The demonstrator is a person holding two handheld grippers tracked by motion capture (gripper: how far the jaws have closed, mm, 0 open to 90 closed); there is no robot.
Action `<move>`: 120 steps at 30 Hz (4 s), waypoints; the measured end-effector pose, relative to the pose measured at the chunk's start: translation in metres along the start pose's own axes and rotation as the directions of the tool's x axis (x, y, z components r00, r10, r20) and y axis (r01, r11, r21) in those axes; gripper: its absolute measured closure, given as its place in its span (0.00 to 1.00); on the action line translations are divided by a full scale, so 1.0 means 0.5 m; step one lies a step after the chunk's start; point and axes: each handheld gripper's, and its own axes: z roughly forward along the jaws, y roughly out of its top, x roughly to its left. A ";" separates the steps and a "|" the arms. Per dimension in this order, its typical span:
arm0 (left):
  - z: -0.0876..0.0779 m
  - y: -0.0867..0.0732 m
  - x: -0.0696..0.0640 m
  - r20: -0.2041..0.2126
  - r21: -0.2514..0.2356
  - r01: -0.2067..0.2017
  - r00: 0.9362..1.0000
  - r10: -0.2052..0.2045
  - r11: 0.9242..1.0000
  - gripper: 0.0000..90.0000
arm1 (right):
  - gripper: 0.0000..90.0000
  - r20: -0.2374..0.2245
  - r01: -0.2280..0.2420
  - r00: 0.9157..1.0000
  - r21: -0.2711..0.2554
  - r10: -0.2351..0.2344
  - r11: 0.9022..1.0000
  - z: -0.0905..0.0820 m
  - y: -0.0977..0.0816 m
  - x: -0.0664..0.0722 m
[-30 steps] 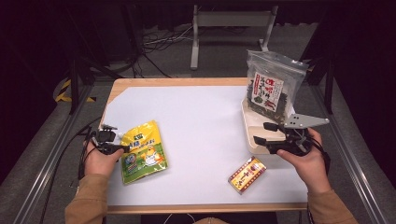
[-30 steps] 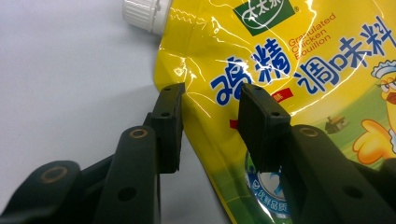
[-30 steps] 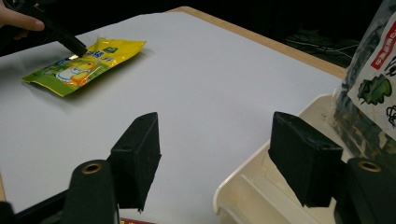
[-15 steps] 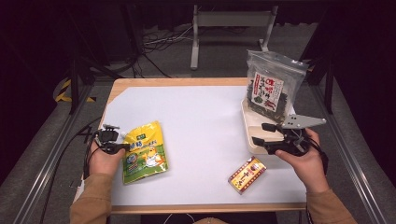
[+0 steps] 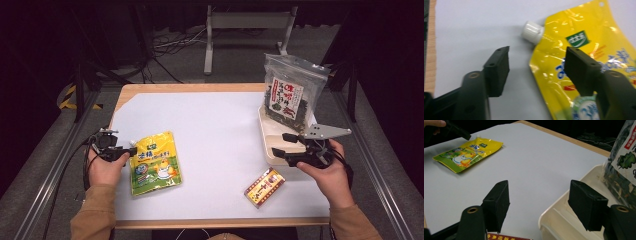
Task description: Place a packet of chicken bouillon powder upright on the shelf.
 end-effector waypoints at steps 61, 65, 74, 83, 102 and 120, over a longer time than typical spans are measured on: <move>-0.065 0.003 -0.069 0.109 -0.218 -0.131 0.982 0.157 0.967 1.00 | 0.39 -0.158 0.033 0.987 0.048 -0.025 0.998 0.107 0.035 0.064; -0.091 0.002 -0.083 0.135 -0.276 -0.165 0.969 0.209 0.947 1.00 | 0.39 -0.187 0.055 0.981 0.050 -0.045 0.997 0.130 0.056 0.081; -0.148 -0.003 -0.119 0.172 -0.383 -0.245 0.929 0.329 0.891 1.00 | 0.39 -0.240 0.097 0.967 0.048 -0.083 0.994 0.179 0.099 0.115; -0.196 -0.019 -0.159 0.187 -0.474 -0.348 0.858 0.478 0.809 1.00 | 0.37 -0.273 0.113 0.957 0.043 -0.097 0.993 0.214 0.122 0.127; -0.248 -0.058 -0.185 0.249 -0.574 -0.407 0.741 0.624 0.711 1.00 | 0.30 -0.361 0.128 0.927 0.041 -0.105 0.991 0.318 0.141 0.155; -0.255 -0.060 -0.203 0.252 -0.584 -0.430 0.711 0.657 0.689 1.00 | 0.29 -0.466 0.092 0.884 0.066 -0.051 0.994 0.399 0.131 0.183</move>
